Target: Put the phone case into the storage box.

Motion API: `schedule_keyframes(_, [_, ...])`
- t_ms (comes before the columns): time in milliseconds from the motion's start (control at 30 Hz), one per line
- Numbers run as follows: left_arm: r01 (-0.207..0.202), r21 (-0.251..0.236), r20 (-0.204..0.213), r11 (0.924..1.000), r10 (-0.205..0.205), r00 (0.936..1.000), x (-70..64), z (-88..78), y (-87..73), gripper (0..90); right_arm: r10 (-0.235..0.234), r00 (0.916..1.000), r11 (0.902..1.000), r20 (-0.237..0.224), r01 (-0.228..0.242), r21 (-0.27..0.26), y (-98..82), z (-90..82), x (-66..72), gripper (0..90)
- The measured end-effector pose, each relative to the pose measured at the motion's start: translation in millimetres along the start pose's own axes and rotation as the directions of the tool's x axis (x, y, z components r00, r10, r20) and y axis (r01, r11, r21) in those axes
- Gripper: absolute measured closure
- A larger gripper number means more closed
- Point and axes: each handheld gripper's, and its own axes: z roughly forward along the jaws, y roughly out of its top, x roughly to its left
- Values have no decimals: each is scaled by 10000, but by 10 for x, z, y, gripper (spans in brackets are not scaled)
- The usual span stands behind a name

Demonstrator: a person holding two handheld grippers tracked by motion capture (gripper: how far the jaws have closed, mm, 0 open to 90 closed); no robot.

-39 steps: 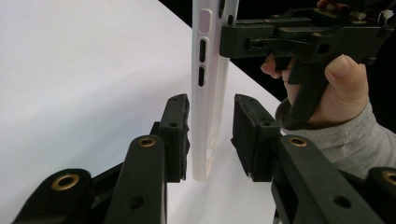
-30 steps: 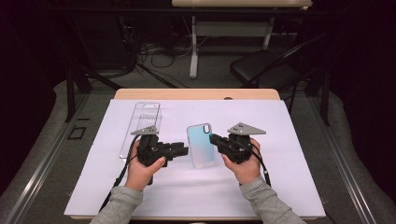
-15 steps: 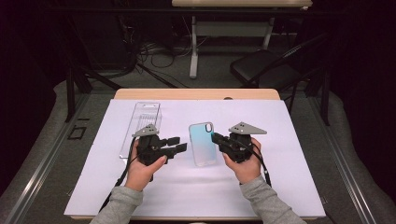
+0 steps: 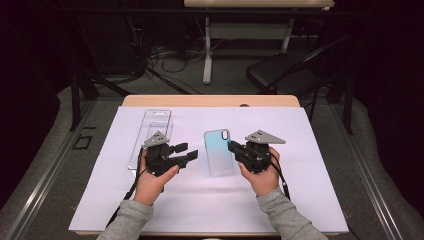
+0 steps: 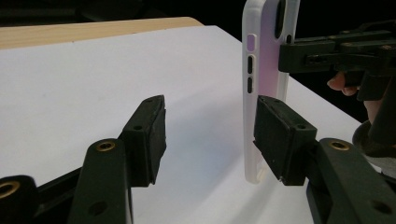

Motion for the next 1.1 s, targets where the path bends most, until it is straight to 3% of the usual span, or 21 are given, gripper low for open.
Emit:
schedule_keyframes(567, [430,-259,-859,9987,-451,9953,115,-141,112,426,-69,9990,9997,430,80,-243,39,82,11,854])
schedule_keyframes(1100, [384,-292,-1455,9988,-422,9885,132,-200,339,431,-94,9974,9991,717,124,-414,134,151,34,854])
